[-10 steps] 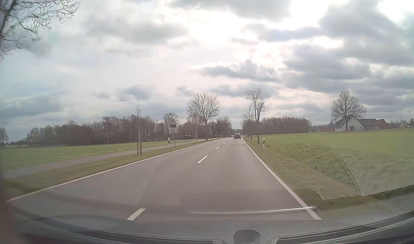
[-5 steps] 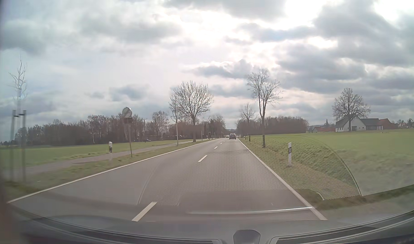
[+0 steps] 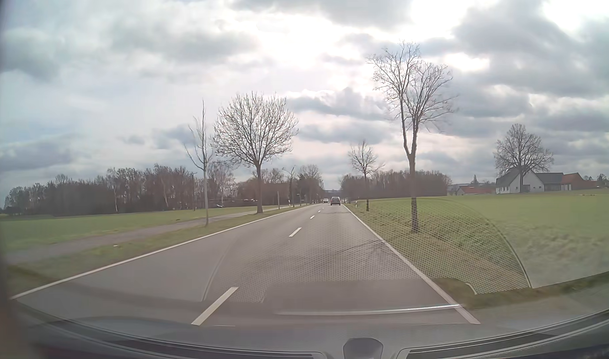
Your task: Follow the waypoints while adhering to traffic rules and regulations
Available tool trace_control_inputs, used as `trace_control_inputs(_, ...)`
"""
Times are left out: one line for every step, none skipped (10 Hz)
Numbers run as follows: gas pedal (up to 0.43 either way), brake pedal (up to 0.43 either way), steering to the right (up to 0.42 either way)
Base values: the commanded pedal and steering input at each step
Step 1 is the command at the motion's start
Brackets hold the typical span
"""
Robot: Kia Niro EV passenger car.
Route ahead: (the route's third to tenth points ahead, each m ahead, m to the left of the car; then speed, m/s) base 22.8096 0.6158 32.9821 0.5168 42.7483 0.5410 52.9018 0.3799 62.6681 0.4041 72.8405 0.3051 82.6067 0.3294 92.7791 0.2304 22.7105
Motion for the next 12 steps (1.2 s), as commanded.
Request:
trace_control_inputs(0.189, 0.000, 0.007)
trace_control_inputs(0.189, 0.000, 0.007)
trace_control_inputs(0.177, 0.000, 0.006)
trace_control_inputs(0.177, 0.000, 0.006)
trace_control_inputs(0.177, 0.000, 0.006)
trace_control_inputs(0.169, 0.000, 0.006)
trace_control_inputs(0.169, 0.000, 0.005)
trace_control_inputs(0.169, 0.000, 0.006)
trace_control_inputs(0.169, 0.000, 0.006)
trace_control_inputs(0.169, 0.000, 0.005)
trace_control_inputs(0.169, 0.000, 0.005)
trace_control_inputs(0.169, 0.000, 0.004)
